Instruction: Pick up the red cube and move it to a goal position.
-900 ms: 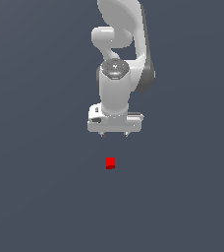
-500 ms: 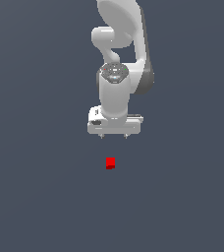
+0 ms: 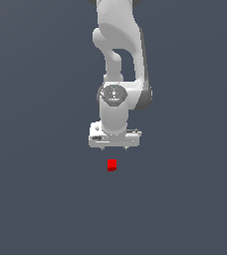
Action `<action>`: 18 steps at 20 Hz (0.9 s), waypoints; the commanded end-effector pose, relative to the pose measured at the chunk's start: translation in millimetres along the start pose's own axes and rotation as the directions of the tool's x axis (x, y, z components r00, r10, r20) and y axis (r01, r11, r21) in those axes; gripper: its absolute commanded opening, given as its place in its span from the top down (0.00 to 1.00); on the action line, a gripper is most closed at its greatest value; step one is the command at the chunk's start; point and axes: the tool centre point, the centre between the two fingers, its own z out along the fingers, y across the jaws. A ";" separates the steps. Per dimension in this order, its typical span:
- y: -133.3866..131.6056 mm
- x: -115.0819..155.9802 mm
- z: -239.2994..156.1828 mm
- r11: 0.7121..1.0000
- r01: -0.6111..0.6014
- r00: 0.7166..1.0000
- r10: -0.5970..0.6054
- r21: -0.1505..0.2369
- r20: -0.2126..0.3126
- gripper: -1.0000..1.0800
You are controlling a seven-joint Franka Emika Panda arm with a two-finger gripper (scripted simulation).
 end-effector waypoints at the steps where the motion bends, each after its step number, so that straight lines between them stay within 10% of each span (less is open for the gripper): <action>1: 2.4 7.4 18.8 1.000 0.007 1.000 -0.007 -0.001 0.000 0.04; 18: 10.9 40.7 89.0 0.999 0.032 0.999 -0.032 -0.005 -0.002 0.04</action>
